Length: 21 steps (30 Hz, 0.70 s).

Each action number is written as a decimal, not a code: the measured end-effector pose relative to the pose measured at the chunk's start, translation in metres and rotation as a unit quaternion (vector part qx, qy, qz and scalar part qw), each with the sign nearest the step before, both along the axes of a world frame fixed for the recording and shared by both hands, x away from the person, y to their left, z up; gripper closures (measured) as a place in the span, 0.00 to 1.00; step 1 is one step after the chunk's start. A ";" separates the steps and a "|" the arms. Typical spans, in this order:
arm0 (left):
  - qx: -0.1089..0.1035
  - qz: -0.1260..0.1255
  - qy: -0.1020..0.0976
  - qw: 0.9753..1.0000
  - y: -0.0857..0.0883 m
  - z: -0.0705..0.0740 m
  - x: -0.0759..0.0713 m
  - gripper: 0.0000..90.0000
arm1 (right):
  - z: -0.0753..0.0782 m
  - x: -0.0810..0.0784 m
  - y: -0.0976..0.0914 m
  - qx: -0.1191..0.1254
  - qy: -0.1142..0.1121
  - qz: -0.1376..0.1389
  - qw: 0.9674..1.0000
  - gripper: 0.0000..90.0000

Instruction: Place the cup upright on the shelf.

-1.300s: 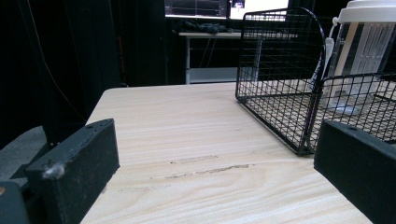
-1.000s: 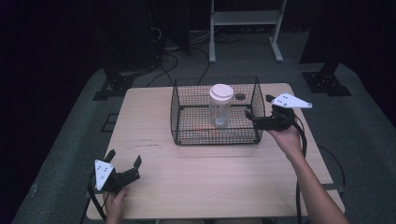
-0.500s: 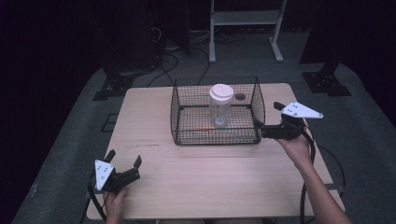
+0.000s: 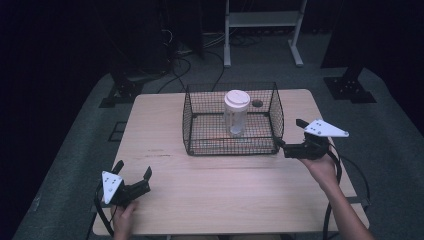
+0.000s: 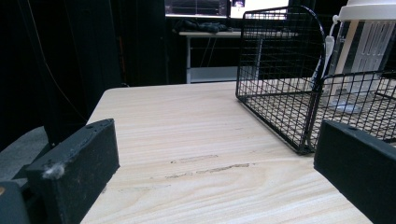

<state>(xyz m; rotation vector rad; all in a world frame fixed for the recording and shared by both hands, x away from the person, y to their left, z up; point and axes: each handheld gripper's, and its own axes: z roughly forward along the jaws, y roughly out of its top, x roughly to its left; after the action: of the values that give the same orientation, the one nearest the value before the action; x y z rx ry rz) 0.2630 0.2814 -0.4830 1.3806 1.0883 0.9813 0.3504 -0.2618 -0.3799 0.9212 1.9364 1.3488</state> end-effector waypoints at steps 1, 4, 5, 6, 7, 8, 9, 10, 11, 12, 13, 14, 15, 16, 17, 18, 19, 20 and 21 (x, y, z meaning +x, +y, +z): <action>0.000 0.000 0.000 1.000 0.000 0.000 0.000 0.00 | -0.001 -0.001 -0.001 0.002 -0.002 -0.001 1.000 0.03; -0.002 0.000 0.001 1.000 0.000 0.000 0.000 0.00 | -0.003 -0.004 -0.003 0.002 0.000 0.000 1.000 0.03; -0.001 0.000 0.001 1.000 0.000 0.000 0.000 0.00 | -0.004 -0.006 -0.004 0.001 0.001 0.000 1.000 0.03; 0.000 0.000 0.000 1.000 0.000 0.000 0.000 0.00 | -0.005 -0.007 -0.004 0.002 0.002 0.000 1.000 0.03; 0.000 0.000 0.000 1.000 0.000 0.000 0.000 0.00 | -0.007 -0.009 -0.006 0.003 0.002 0.000 1.000 0.03; 0.001 0.000 0.001 1.000 0.000 0.000 0.000 0.00 | -0.007 -0.010 -0.007 0.001 0.005 0.000 1.000 0.03; 0.001 0.000 0.000 1.000 0.000 0.000 0.000 0.00 | -0.009 -0.011 -0.007 0.002 0.004 -0.002 1.000 0.03; 0.000 0.000 0.000 1.000 0.000 0.000 0.000 0.00 | -0.010 -0.013 -0.008 0.003 0.005 -0.002 1.000 0.03; 0.000 0.000 0.000 1.000 0.000 0.000 0.000 0.00 | -0.011 -0.014 -0.009 0.003 0.006 -0.002 1.000 0.03; 0.000 0.000 0.000 1.000 0.000 0.000 0.000 0.00 | -0.013 -0.016 -0.011 0.002 0.007 -0.002 1.000 0.03; 0.000 0.000 0.000 1.000 0.000 0.000 0.000 0.00 | -0.015 -0.017 -0.012 0.003 0.008 -0.002 1.000 0.03; 0.001 0.000 0.000 1.000 0.000 0.000 0.000 0.00 | -0.017 -0.019 -0.013 0.005 0.010 -0.002 1.000 0.03; 0.001 0.000 0.000 1.000 0.000 0.000 0.000 0.00 | -0.018 -0.020 -0.014 0.005 0.009 -0.003 1.000 0.03; 0.001 0.000 0.000 1.000 0.000 0.000 0.000 0.00 | -0.021 -0.022 -0.015 0.005 0.012 -0.004 1.000 0.03; 0.001 0.000 0.000 1.000 0.000 0.000 0.000 0.00 | -0.023 -0.023 -0.017 0.007 0.013 -0.005 1.000 0.03; 0.001 0.000 0.000 1.000 0.000 0.000 0.000 0.00 | -0.025 -0.024 -0.019 0.008 0.015 -0.006 1.000 0.03; 0.001 0.000 0.000 1.000 0.000 0.000 0.000 0.00 | -0.026 -0.025 -0.020 0.008 0.016 -0.007 1.000 0.03; 0.001 0.000 0.000 1.000 0.000 0.000 0.000 0.00 | -0.027 -0.026 -0.021 0.009 0.017 -0.008 1.000 0.03; 0.002 0.000 0.000 1.000 0.000 0.000 0.000 0.00 | -0.029 -0.027 -0.022 0.013 0.019 -0.008 1.000 0.03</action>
<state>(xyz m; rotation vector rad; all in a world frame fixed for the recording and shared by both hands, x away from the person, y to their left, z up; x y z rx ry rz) 0.2632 0.2810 -0.4831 1.3832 1.0878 0.9834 0.3236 -0.2839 -0.4092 0.9801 1.9400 1.3581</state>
